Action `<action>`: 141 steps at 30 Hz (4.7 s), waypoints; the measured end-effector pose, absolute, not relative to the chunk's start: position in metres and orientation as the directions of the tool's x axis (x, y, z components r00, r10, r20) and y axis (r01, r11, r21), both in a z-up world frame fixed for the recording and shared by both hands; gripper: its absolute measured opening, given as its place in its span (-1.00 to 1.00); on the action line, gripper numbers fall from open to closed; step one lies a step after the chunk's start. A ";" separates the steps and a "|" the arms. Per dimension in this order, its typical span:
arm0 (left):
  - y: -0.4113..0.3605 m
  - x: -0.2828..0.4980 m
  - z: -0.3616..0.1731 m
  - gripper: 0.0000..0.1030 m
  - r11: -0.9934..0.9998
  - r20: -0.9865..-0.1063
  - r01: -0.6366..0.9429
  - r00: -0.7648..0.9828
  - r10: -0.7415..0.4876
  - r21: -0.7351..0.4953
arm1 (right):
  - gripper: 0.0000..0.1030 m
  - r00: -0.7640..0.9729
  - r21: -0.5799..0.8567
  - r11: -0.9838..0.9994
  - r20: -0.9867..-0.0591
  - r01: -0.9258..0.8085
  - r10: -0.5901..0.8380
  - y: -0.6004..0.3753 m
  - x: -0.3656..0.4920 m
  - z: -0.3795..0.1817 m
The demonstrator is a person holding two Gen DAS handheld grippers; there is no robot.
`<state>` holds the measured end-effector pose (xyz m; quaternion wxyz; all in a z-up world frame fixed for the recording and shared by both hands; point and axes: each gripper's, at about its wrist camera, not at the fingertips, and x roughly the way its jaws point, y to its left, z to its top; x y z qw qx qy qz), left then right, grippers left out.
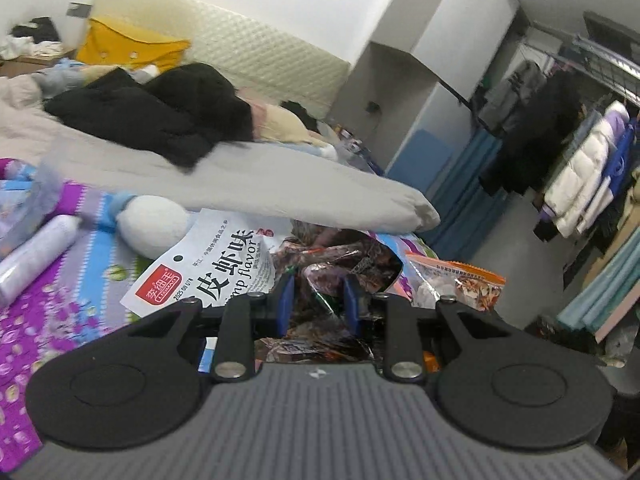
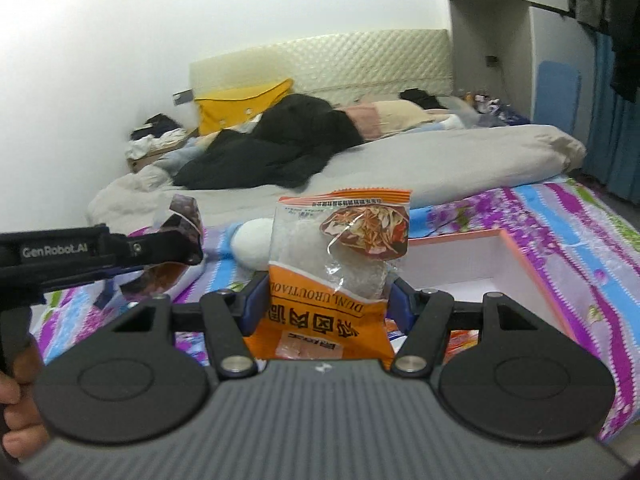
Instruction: Organize snacks
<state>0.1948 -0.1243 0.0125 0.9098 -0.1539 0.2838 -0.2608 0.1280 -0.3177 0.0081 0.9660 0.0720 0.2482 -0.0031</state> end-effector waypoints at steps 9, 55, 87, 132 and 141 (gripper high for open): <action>-0.207 0.258 -0.037 -0.61 0.801 -0.533 0.431 0.598 -0.598 -0.415 | 0.25 0.830 0.153 0.979 -0.557 0.133 -0.026 -0.374 0.163 -0.037; -0.192 0.231 0.016 0.19 0.832 -0.495 0.463 0.670 -0.554 -0.305 | 0.63 0.833 0.176 0.962 -0.548 0.209 -0.080 -0.402 0.152 -0.018; -0.132 0.106 0.026 1.00 0.854 -0.496 0.482 0.703 -0.510 -0.197 | 0.63 0.887 0.207 0.944 -0.438 0.257 -0.146 -0.344 0.027 -0.004; -0.102 0.067 0.011 1.00 0.889 -0.527 0.429 0.723 -0.446 -0.163 | 0.63 0.888 0.173 0.961 -0.443 0.216 -0.120 -0.313 -0.007 -0.024; -0.100 0.065 0.011 1.00 0.890 -0.527 0.426 0.725 -0.443 -0.162 | 0.63 0.890 0.170 0.962 -0.440 0.212 -0.119 -0.311 -0.010 -0.022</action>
